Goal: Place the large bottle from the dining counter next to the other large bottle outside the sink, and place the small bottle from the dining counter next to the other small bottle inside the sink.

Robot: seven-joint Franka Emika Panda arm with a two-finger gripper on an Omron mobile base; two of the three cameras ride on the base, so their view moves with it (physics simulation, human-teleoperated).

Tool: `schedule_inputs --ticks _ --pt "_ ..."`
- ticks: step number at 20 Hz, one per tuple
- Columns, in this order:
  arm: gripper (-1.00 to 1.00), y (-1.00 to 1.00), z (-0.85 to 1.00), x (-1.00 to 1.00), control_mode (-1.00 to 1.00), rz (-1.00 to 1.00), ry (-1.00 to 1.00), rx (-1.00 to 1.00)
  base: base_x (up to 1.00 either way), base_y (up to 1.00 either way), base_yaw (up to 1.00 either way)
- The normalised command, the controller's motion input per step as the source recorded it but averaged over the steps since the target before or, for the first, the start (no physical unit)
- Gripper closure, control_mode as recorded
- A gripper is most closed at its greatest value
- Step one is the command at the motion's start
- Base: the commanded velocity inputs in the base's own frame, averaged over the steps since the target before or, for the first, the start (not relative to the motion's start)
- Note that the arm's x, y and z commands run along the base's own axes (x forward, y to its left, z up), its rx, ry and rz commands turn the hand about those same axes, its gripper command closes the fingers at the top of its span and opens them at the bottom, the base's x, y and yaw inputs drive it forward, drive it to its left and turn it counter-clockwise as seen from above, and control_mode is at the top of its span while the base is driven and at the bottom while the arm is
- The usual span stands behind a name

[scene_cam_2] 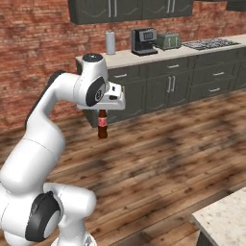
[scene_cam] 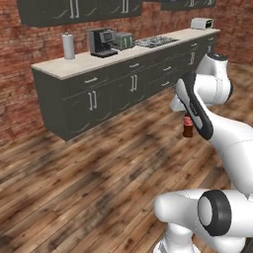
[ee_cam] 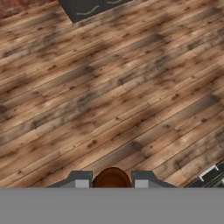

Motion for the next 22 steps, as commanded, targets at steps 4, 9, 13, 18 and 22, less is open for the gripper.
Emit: schedule_inputs --ticks 4,9,13,18,22 --pt "1.0 0.0 0.0 0.0 1.0 0.0 0.0 0.0 0.0 0.0 -0.25" --pt "1.0 0.0 0.0 0.0 1.0 0.0 0.0 0.0 0.0 0.0 -0.25" --pt "1.0 0.0 0.0 0.0 1.0 0.0 0.0 0.0 0.0 0.0 -0.25" --pt "1.0 0.0 0.0 0.0 1.0 0.0 0.0 0.0 0.0 0.01 -0.25" --pt "1.0 0.0 0.0 0.0 1.0 0.0 0.0 0.0 0.0 0.01 -0.25"
